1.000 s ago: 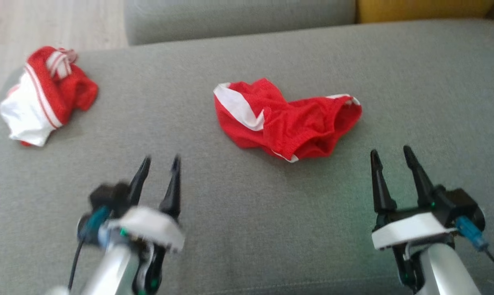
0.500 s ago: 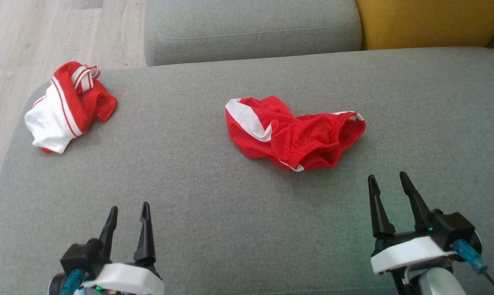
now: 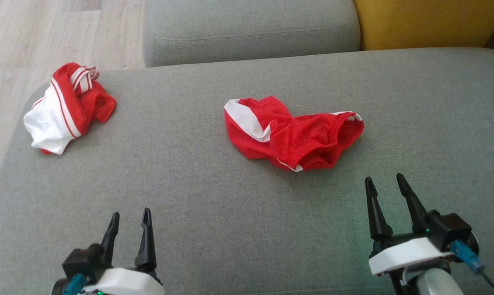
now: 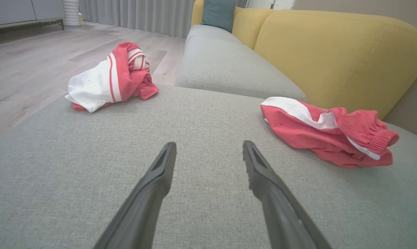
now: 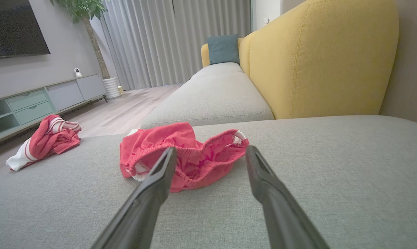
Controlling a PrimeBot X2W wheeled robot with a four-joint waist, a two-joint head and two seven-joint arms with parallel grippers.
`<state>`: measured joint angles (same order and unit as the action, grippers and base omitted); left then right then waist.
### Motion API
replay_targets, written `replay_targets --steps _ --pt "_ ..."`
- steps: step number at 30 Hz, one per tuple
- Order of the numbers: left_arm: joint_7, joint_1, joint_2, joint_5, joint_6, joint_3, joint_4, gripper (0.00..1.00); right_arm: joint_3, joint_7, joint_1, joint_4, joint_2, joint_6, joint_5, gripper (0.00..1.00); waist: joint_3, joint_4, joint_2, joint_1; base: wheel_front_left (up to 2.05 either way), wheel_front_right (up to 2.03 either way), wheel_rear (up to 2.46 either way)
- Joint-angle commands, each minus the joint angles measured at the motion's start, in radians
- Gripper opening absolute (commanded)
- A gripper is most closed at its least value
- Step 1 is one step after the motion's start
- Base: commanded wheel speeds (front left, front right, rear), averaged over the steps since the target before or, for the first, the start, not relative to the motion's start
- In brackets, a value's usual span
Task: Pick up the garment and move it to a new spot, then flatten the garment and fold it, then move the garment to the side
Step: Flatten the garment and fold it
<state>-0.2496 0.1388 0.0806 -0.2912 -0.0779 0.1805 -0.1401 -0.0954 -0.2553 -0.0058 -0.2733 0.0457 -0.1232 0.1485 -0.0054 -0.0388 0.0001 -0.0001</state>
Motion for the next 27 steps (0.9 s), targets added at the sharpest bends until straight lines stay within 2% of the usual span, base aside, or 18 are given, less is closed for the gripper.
replay_targets --steps 1,8,14,20,27 --pt "-0.012 -0.037 -0.006 0.015 0.005 -0.040 0.024 1.00 -0.026 -0.006 -0.027 0.027 0.004 -0.008 -0.001 1.00 0.001 0.001 -0.0001 0.0001 0.00 0.00 0.00" --pt "-0.012 -0.042 -0.014 0.028 0.022 -0.050 0.016 1.00 -0.032 -0.006 -0.035 0.020 0.004 -0.008 -0.011 1.00 0.006 0.019 -0.0001 0.0001 0.00 0.00 0.00" --pt "-0.012 -0.054 -0.020 0.041 0.034 -0.046 0.017 1.00 -0.096 -0.006 -0.080 -0.011 0.004 -0.008 -0.030 1.00 0.027 0.059 -0.0001 0.0001 0.00 0.00 0.00" --pt "-0.012 -0.076 -0.024 0.052 0.041 -0.030 0.019 1.00 -0.144 -0.006 -0.180 -0.120 0.004 -0.008 -0.051 1.00 0.063 0.126 -0.0001 0.0001 0.00 0.00 0.00" --pt "-0.012 -0.087 -0.028 0.051 0.037 -0.018 0.014 1.00 -0.157 -0.006 -0.287 -0.314 0.004 -0.008 -0.089 1.00 0.090 0.200 -0.0001 0.0001 0.00 0.00 0.00"
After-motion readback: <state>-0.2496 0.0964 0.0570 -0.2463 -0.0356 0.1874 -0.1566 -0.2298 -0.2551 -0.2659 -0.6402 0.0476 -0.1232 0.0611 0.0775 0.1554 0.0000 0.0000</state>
